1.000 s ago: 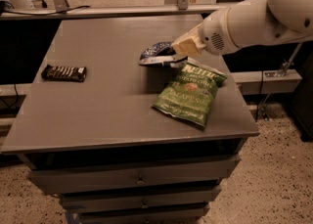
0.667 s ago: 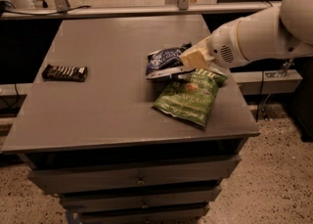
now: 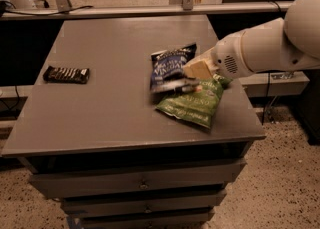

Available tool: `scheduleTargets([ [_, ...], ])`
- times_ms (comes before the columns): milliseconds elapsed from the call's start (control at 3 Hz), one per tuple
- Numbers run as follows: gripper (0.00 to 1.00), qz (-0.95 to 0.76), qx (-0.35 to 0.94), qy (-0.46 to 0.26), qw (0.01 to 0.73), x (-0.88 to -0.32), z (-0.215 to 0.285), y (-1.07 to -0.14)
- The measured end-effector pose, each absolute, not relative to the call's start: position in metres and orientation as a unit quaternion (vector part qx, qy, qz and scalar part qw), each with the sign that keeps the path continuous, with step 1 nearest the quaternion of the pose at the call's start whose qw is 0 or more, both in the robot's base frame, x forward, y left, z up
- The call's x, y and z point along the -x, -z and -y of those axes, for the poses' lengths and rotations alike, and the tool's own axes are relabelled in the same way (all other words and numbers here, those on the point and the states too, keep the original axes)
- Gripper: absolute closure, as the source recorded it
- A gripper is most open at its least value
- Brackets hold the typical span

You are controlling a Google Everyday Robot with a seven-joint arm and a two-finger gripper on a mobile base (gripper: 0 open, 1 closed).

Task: Move blue chip bag near green jalapeno chip bag

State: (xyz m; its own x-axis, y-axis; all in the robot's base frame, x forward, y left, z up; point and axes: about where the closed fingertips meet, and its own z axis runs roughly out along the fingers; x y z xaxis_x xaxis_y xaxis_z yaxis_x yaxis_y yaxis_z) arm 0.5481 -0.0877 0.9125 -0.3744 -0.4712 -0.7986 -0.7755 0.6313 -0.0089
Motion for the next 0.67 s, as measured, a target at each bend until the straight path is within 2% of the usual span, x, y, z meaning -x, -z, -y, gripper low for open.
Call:
scheduleTargets([
  [333, 0.06, -0.802, 0.386, -0.194, 0.413, -0.568, 0.078, -0.911],
  [667, 0.00, -0.798, 0.373, -0.202, 0.428, -0.591, 0.066, -0.913],
])
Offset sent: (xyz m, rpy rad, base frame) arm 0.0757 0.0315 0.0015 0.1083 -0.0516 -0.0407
